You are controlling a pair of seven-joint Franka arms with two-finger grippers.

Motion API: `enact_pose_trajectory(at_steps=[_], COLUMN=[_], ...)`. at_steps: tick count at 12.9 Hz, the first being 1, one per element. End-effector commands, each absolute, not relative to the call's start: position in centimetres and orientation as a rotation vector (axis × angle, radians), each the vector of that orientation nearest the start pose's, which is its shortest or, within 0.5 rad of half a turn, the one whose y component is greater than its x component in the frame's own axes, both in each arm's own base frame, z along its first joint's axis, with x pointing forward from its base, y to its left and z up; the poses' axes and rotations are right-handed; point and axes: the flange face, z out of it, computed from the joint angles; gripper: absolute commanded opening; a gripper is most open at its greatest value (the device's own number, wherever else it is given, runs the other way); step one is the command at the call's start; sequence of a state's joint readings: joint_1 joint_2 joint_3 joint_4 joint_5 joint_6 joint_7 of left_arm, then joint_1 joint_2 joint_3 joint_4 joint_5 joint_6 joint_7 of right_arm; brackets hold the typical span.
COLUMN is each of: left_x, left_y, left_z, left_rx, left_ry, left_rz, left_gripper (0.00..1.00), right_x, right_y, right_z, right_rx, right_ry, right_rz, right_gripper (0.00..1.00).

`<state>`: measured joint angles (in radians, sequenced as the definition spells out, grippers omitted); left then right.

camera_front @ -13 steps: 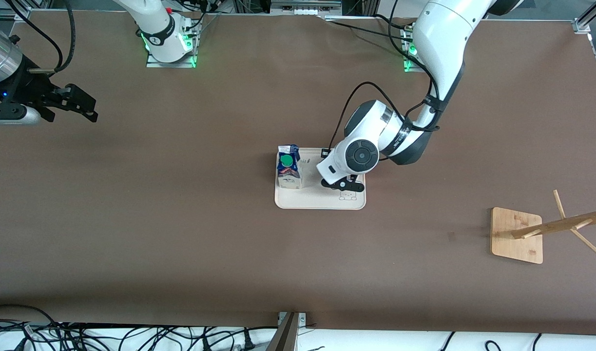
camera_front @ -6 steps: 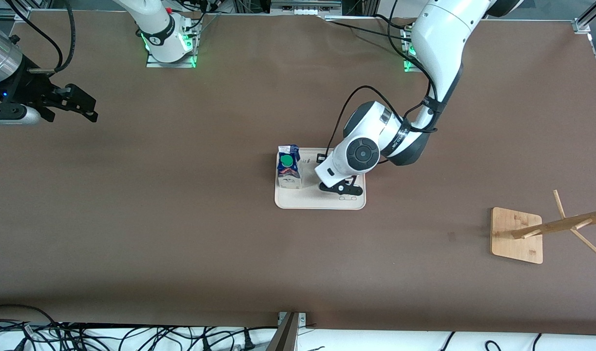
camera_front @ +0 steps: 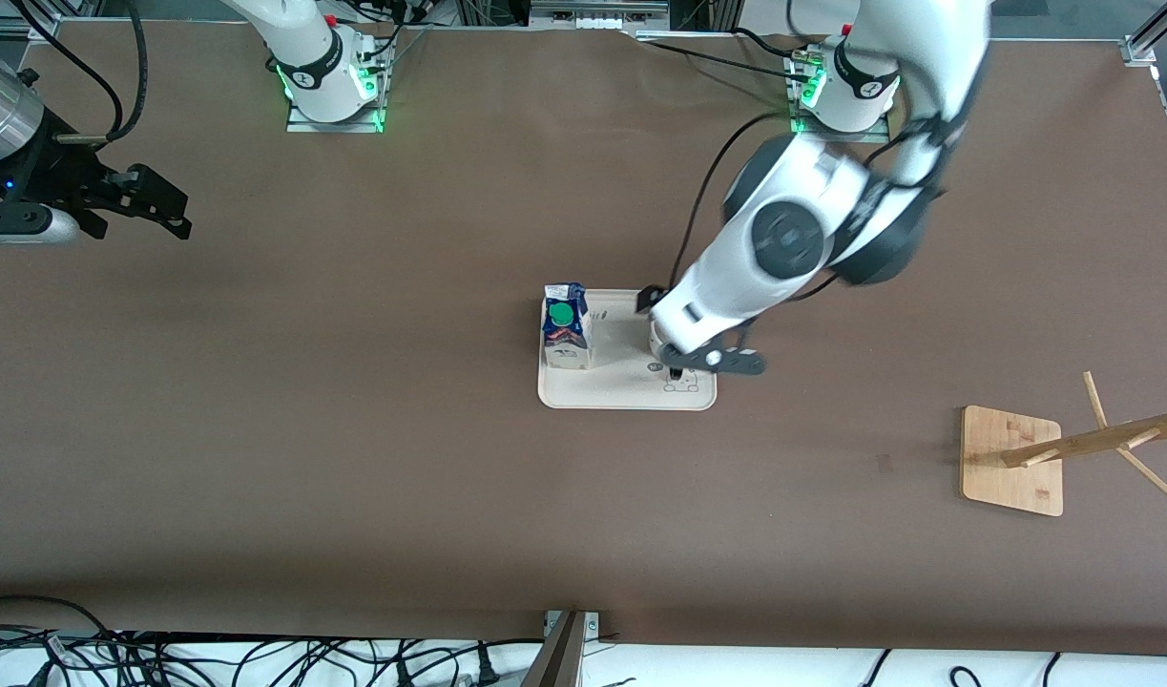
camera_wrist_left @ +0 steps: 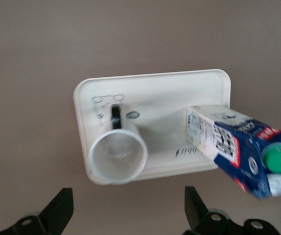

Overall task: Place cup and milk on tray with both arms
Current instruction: 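Open the left gripper and lift it away from the mug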

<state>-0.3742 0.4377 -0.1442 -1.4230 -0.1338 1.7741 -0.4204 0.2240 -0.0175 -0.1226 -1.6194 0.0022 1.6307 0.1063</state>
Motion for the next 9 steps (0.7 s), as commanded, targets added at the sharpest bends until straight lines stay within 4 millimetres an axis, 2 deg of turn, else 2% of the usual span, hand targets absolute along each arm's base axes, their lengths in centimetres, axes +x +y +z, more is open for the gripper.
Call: enact_pose_trajectory(at_steps=[1, 2, 4, 6, 7, 9], left_x=[58.6, 59.1, 58.9, 59.4, 59.5, 60.1], left_y=[-30.0, -27.4, -23.5, -17.0, -13.1, -5.2], left_z=[49.3, 51.0, 53.7, 56.7, 57.9, 59.1], left_rx=[-3.243, -3.228, -3.167, -3.089, -3.088, -3.076], left_ry=[0.061, 0.017, 0.072, 0.036, -0.012, -0.087], left_rz=[0.287, 0.227, 0.103, -0.011, -0.031, -0.055], left_gripper=[1.00, 1.00, 1.00, 1.00, 1.00, 1.00], right_x=[55.4, 55.4, 55.4, 55.3, 55.3, 55.3], right_y=[5.4, 5.4, 5.6, 5.6, 5.6, 6.1], right_z=[62.1, 62.1, 62.1, 62.1, 62.1, 62.1], right_rx=[-3.132, -3.132, -3.132, -3.131, -3.131, -3.132], right_ry=[0.010, 0.010, 0.005, 0.008, 0.008, -0.009], right_rz=[-0.052, -0.052, -0.049, -0.042, -0.044, -0.047], right_gripper=[1.00, 1.00, 1.00, 1.00, 1.00, 1.00])
